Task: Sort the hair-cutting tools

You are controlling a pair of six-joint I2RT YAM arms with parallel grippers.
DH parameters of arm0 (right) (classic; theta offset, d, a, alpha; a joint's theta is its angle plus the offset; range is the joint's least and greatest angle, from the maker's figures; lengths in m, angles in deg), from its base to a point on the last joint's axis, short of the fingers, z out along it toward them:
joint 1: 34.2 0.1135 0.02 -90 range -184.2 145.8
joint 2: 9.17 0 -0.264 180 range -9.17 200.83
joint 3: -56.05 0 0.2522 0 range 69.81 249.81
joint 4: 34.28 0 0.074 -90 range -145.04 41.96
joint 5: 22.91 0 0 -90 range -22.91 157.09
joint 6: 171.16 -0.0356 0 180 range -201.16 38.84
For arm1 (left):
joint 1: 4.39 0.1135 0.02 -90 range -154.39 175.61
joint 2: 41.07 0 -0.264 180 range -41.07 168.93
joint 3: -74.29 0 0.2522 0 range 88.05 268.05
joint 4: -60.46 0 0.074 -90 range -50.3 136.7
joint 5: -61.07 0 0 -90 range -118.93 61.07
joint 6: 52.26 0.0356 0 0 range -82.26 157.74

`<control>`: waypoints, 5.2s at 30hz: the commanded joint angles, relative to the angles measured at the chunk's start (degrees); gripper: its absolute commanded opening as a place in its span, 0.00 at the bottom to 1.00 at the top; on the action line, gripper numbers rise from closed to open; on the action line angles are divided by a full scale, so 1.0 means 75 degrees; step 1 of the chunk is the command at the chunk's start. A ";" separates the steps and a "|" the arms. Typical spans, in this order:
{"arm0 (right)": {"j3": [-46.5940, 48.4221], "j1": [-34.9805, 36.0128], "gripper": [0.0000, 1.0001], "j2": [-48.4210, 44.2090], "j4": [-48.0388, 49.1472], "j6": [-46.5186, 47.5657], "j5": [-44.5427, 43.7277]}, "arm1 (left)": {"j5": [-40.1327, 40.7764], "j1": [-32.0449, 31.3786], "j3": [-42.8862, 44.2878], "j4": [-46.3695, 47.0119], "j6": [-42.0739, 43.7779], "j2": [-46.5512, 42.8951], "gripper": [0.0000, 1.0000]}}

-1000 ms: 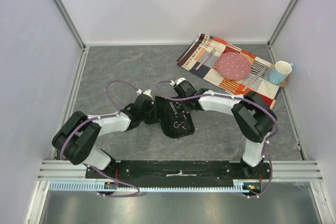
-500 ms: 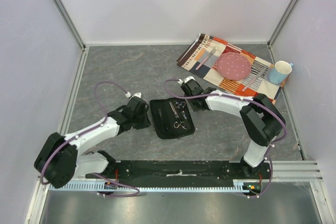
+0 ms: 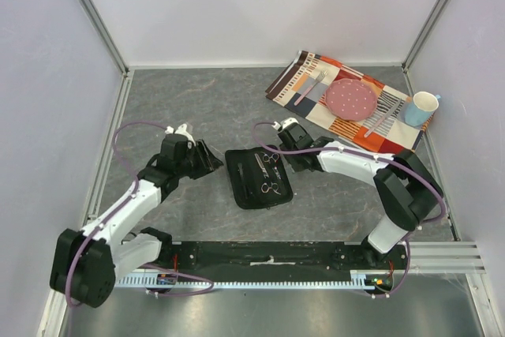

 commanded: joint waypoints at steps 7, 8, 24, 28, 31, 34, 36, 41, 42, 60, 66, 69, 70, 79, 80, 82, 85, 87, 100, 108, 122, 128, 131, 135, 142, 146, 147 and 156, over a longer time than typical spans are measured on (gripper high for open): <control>-0.0421 0.0012 0.49 -0.0520 0.0431 -0.0243 0.0404 | -0.2824 0.0534 0.0243 0.2488 -0.0193 0.1978 0.53; -0.0456 0.0012 0.49 -0.0520 0.0431 -0.0244 0.0416 | -0.2860 0.0534 0.0278 0.2535 -0.0194 0.2095 0.53; -0.0749 0.0001 0.49 -0.0626 0.0794 -0.0384 0.0673 | -0.2403 0.0652 0.0957 0.2980 0.0006 0.3584 0.51; -0.0832 0.0024 0.48 -0.0672 0.0900 -0.0419 0.0884 | -0.2450 0.0663 0.1192 0.3214 -0.0041 0.4041 0.35; -0.0984 0.0024 0.47 -0.0859 0.0982 -0.0443 0.1107 | -0.2543 0.0663 0.1286 0.3448 -0.0076 0.4404 0.03; -0.1077 0.0059 0.43 -0.1198 0.1029 -0.0489 0.1352 | -0.2626 0.0663 0.1240 0.3660 -0.0135 0.4533 0.02; -0.1078 0.0117 0.39 -0.1387 0.1017 -0.0513 0.1470 | -0.2614 0.0663 0.1205 0.3683 -0.0147 0.4510 0.02; -0.0879 0.0398 0.13 -0.1645 0.1099 -0.0852 0.2078 | -0.2100 0.0582 0.1064 0.3216 -0.0229 0.4078 0.02; -0.0832 0.0585 0.00 -0.1622 0.1099 -0.0934 0.2161 | -0.1924 0.0489 0.1110 0.3006 -0.0171 0.4007 0.02; -0.0574 0.1782 0.00 -0.0146 0.2224 -0.2376 0.2783 | 0.0339 -0.0274 0.2505 -0.0570 0.0603 0.3327 0.02; -0.0539 0.1910 0.00 0.0018 0.2294 -0.2482 0.3111 | 0.0467 -0.0368 0.3008 -0.1050 0.0802 0.3502 0.02; -0.0527 0.1981 0.00 0.0077 0.2365 -0.2552 0.3158 | 0.0573 -0.0461 0.3219 -0.1214 0.0849 0.3619 0.02; -0.0527 0.1993 0.00 0.0112 0.2388 -0.2564 0.3181 | 0.0608 -0.0496 0.3278 -0.1261 0.0861 0.3643 0.02; -0.0609 0.2122 0.00 0.0265 0.2751 -0.2916 0.3392 | 0.0831 -0.0696 0.3501 -0.1437 0.0919 0.3889 0.02; -0.0597 0.2133 0.00 0.0276 0.2763 -0.2927 0.3392 | 0.0854 -0.0696 0.3501 -0.1438 0.0919 0.3901 0.02; -0.0609 0.2133 0.00 0.0312 0.2752 -0.2939 0.3416 | 0.0878 -0.0708 0.3501 -0.1438 0.0931 0.3901 0.02; -0.0609 0.2145 0.00 0.0347 0.2658 -0.2892 0.3428 | 0.0925 -0.0708 0.3513 -0.1438 0.0908 0.3889 0.02; -0.0633 0.2168 0.00 0.0312 0.2518 -0.2857 0.3404 | 0.0960 -0.0708 0.3525 -0.1438 0.0908 0.3878 0.02; -0.0843 0.2204 0.00 0.0218 0.1908 -0.2716 0.3580 | 0.1346 -0.0848 0.3887 -0.1473 0.0814 0.4077 0.02; -0.1066 0.2297 0.00 0.0160 0.1721 -0.2845 0.4294 | 0.1640 -0.1001 0.3993 -0.1379 0.0615 0.4147 0.02; -0.1336 0.2309 0.00 -0.0637 0.1088 -0.2822 0.5067 | 0.1956 -0.1059 0.3911 -0.1344 0.0533 0.4124 0.02; -0.1137 0.2309 0.00 -0.1281 0.0668 -0.2834 0.4824 | 0.1921 -0.1059 0.4005 -0.1356 0.0591 0.4147 0.02; -0.0926 0.2157 0.00 -0.1493 0.0281 -0.2553 0.3572 | 0.1828 -0.1059 0.4122 -0.1403 0.0685 0.4147 0.02; -0.0972 0.1433 0.29 -0.1610 0.0290 -0.2237 0.1838 | 0.1734 -0.1059 0.4263 -0.1542 0.0919 0.4159 0.02; -0.1113 0.0634 0.40 -0.1564 0.0899 -0.2001 0.0733 | 0.1383 -0.1059 0.4403 -0.1532 0.1236 0.4054 0.09; -0.0973 0.0259 0.01 -0.1143 0.1333 -0.2001 0.0989 | 0.1148 -0.1059 0.4497 -0.1485 0.1376 0.4100 0.12; -0.0845 0.0212 0.00 -0.0909 0.1380 -0.2002 0.1071 | 0.1066 -0.1059 0.4497 -0.1496 0.1400 0.4147 0.13; -0.1006 0.0211 0.00 -0.0146 0.2095 -0.2399 0.2242 | 0.1019 -0.1059 0.4533 -0.1344 0.1517 0.4417 0.15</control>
